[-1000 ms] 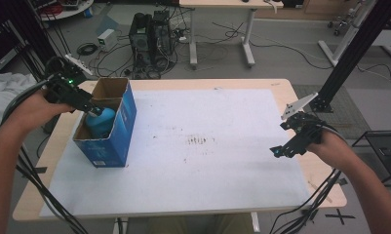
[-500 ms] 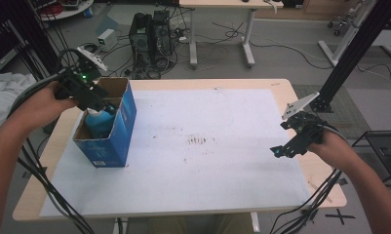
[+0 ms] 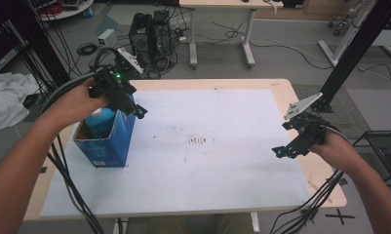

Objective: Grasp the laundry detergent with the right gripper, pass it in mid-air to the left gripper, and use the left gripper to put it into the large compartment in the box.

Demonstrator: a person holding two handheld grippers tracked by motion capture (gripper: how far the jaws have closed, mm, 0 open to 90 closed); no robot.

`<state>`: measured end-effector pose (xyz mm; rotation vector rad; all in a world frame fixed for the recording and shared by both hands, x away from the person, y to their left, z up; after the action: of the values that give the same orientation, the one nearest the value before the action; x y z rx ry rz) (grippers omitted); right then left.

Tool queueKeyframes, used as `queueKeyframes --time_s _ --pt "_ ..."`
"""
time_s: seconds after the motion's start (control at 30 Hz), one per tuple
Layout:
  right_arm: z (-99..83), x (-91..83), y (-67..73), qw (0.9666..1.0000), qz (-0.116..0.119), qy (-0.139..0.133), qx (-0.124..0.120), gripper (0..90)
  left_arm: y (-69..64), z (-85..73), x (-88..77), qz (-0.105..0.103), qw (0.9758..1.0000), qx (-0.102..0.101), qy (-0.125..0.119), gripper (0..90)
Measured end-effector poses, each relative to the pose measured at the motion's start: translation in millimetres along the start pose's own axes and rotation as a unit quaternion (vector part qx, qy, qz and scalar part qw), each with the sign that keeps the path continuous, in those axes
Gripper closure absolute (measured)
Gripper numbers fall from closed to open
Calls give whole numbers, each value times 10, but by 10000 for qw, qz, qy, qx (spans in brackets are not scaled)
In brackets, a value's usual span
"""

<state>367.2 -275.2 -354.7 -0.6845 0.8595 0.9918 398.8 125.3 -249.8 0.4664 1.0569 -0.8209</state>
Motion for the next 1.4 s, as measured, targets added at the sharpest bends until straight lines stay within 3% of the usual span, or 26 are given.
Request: queueKeyframes --time_s 0.13,0.37,0.6,0.67,0.8,0.9,1.03,1.07,1.1,1.17,1.2,1.23,1.3,1.4 --pt "2 -1 10 10000 27 12 9 12 -30 82 69 63 9998 138 144 145" --pt "14 10 -13 10000 -2 -36 -76 13 -8 196 228 157 9998 123 52 145" --pt "23 11 -18 10000 27 -2 -26 12 -65 277 373 26 9994 322 132 145" --pt "38 19 -22 10000 13 -20 -25 13 -105 322 413 -54 9994 354 30 145" --pt "61 16 -23 10000 42 3 -24 13 -143 391 457 -111 9985 522 132 145" --pt "87 25 -25 10000 47 -32 -21 12 -179 456 503 -173 9988 453 56 145" --pt "114 43 -25 10000 67 -2 -68 12 -190 518 576 -175 9980 588 124 145" --pt "126 50 -26 9999 85 -9 -111 13 -216 534 610 -220 9986 486 71 145" --pt "138 60 -25 9999 85 -34 -112 13 -198 539 616 -158 9980 584 194 145" --pt "152 72 -30 9999 103 -11 -128 12 -232 558 669 -205 9982 537 183 145" --pt "161 80 -37 9998 99 -6 -173 12 -230 562 680 -213 9973 655 245 146" --pt "170 88 -40 9998 96 -19 -196 13 -258 571 705 -227 9979 578 196 145" --pt "180 89 -44 9997 114 -10 -201 13 -258 577 720 -233 9969 709 263 146" --pt "191 83 -37 9998 134 0 -173 13 -265 583 733 -229 9964 730 352 145"
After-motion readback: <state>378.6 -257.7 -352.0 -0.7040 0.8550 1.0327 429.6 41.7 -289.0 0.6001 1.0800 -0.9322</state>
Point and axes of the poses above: each handheld gripper's, and its own axes: x roughly forward along the jaws, z roughly out of its top, y roughly to its left, the point moved 8 cm from there along x, roughly forward along the jaws, and after that the axes turned 11 degrees about -x, right-handed, at the moved point
